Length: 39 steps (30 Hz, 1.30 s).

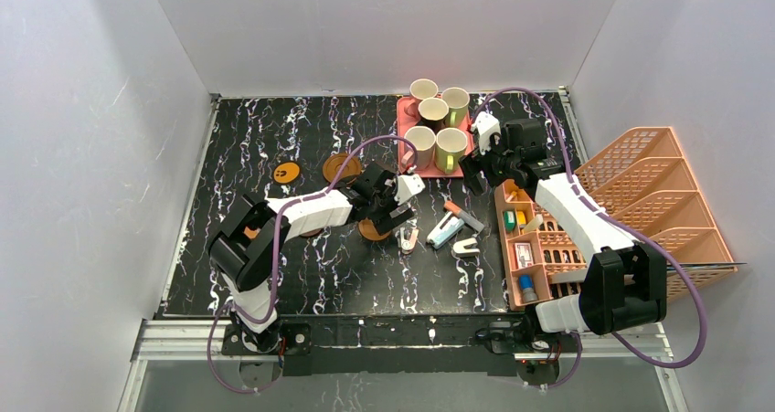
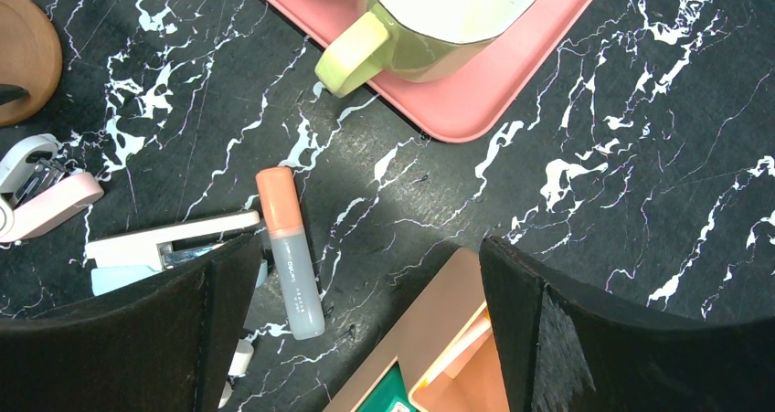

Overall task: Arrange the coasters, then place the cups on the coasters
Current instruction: Move the coaster to the center of the board, then pick up the cup from the tray.

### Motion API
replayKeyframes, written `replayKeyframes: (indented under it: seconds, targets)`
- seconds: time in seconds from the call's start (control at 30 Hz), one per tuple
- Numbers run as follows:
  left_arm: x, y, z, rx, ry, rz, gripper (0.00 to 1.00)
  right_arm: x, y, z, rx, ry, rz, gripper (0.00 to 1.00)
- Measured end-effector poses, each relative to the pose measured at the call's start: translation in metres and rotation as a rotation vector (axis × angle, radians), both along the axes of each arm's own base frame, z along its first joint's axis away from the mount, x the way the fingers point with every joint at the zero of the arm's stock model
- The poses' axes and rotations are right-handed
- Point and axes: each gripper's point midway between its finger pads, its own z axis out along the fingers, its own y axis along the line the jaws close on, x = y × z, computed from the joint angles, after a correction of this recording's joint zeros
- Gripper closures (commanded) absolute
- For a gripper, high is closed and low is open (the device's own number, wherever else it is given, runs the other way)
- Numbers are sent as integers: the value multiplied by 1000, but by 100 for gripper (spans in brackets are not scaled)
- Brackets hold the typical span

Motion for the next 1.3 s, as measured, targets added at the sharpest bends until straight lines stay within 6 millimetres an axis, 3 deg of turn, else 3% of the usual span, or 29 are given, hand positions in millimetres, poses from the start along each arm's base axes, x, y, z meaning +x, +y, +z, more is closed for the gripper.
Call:
replayKeyframes:
  seconds: [0.17, 0.27, 0.33, 0.5, 0.6, 0.67, 0.73, 0.83, 0.97, 1.03, 1.3]
  targets:
    - [1, 4, 4, 6, -16, 15, 2, 0, 0, 0, 0, 0, 0, 2]
    - [-3, 10, 20, -6, -42, 22, 2, 0, 0, 0, 0, 0, 0, 2]
    - [-3, 15, 45, -38, -85, 33, 2, 0, 0, 0, 0, 0, 0, 2]
    - [4, 42, 148, -195, -299, 113, 2, 0, 0, 0, 0, 0, 0, 2]
    - [9, 92, 203, -282, -436, 237, 2, 0, 0, 0, 0, 0, 0, 2]
    - [10, 129, 218, -303, -489, 323, 2, 0, 0, 0, 0, 0, 0, 2]
    - [7, 168, 217, -301, -518, 415, 2, 0, 0, 0, 0, 0, 0, 2]
    - [-4, 207, 189, -268, -498, 501, 2, 0, 0, 0, 0, 0, -1, 2]
    - [-17, 235, 138, -220, -401, 565, 2, 0, -1, 0, -3, -1, -3, 2]
    - [-19, 244, 121, -215, -352, 592, 2, 0, -1, 0, -3, -1, -3, 2]
    - [-10, 273, 98, -298, -254, 722, 2, 0, -1, 0, -3, -1, -3, 2]
